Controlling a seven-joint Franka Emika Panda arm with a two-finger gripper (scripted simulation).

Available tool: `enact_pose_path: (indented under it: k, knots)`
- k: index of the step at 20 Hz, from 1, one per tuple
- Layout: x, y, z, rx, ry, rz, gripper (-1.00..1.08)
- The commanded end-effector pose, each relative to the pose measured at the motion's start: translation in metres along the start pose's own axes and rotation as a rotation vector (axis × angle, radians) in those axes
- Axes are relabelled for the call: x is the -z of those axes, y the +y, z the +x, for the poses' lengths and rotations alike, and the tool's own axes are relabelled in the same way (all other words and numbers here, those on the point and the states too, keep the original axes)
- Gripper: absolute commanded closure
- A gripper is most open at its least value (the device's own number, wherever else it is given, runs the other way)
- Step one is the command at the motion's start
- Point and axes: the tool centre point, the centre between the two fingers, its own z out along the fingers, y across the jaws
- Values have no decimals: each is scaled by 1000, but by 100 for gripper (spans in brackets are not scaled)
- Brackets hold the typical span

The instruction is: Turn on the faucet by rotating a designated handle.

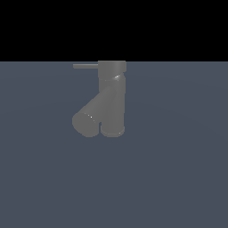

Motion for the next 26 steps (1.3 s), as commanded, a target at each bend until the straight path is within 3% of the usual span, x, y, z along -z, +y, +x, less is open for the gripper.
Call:
enact_pose_path:
  k: [1, 10, 26]
  knots:
    - [0, 0, 0, 0, 0, 0, 108]
    - [13, -7, 5, 23, 42, 42, 108]
    - [12, -11, 29, -84, 35, 67, 108]
